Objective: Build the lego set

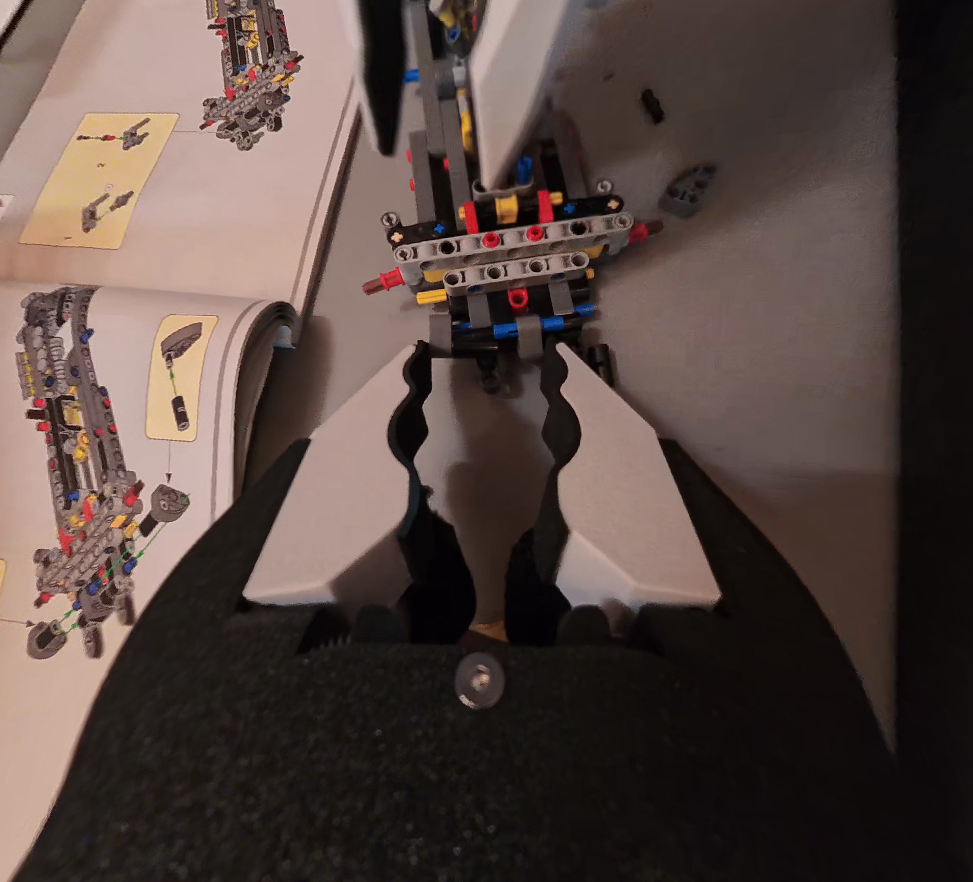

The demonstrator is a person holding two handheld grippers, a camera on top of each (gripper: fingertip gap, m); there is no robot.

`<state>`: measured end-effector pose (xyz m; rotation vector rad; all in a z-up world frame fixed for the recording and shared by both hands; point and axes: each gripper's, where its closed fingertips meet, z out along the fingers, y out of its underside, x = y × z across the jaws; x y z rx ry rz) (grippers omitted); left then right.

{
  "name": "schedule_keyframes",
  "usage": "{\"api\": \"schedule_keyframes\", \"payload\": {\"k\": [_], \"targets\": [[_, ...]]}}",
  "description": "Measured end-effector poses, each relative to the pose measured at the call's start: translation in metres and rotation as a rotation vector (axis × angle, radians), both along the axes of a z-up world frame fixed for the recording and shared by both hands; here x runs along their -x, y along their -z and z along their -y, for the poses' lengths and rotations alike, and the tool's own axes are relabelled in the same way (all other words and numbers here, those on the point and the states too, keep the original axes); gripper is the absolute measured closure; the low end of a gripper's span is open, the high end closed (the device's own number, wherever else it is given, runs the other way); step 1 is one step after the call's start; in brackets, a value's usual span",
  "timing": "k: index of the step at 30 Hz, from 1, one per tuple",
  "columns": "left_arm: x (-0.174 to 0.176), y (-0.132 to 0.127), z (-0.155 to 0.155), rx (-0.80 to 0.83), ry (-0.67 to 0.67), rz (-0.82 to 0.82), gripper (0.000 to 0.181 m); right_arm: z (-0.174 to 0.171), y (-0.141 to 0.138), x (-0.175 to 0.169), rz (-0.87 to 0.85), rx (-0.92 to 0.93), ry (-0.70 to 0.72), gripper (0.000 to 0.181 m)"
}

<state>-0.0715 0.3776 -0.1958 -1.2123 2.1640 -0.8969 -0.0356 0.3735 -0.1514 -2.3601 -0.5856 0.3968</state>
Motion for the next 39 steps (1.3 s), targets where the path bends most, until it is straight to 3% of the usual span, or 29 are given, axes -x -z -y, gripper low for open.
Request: {"api": "schedule_keyframes", "payload": {"k": [2, 5, 10, 13, 14, 18, 22, 26, 30, 33, 39], "targets": [[0.000, -0.002, 0.000, -0.053, 0.013, 0.021, 0.141, -0.002, 0.003, -0.017, 0.040, -0.054, -0.066, 0.148], [0.000, -0.004, 0.001, -0.146, 0.034, 0.060, 0.141, -0.001, 0.016, -0.033, 0.028, 0.040, -0.158, 0.148], [0.000, -0.005, 0.001, -0.267, 0.040, 0.096, 0.141, 0.003, 0.020, -0.013, -0.296, 0.330, -0.362, 0.131], [0.000, -0.005, 0.001, -0.273, 0.028, 0.100, 0.142, -0.013, 0.018, -0.006, -0.257, 0.317, -0.406, 0.133], [0.000, -0.005, 0.000, -0.272, 0.023, 0.102, 0.150, -0.015, 0.017, -0.002, -0.238, 0.319, -0.421, 0.134], [0.001, -0.005, 0.000, -0.225, 0.012, 0.105, 0.150, -0.009, 0.024, 0.022, -0.084, 0.320, -0.529, 0.146], [0.002, -0.005, -0.002, -0.235, 0.002, 0.107, 0.150, -0.012, 0.021, 0.027, -0.047, 0.305, -0.497, 0.152], [0.005, -0.006, -0.008, -0.265, -0.009, 0.118, 0.151, -0.026, 0.014, 0.002, -0.035, 0.162, -0.313, 0.152], [0.009, -0.006, -0.016, -0.309, 0.004, 0.139, 0.151, -0.015, 0.004, -0.023, -0.069, 0.053, -0.209, 0.147], [0.012, -0.007, -0.015, -0.261, 0.005, 0.118, 0.151, -0.006, -0.010, -0.013, -0.079, -0.048, -0.276, 0.135], [0.020, -0.015, -0.022, -0.152, -0.069, 0.108, 0.157, -0.019, -0.007, 0.026, -0.054, -0.105, -0.372, 0.153]]}}
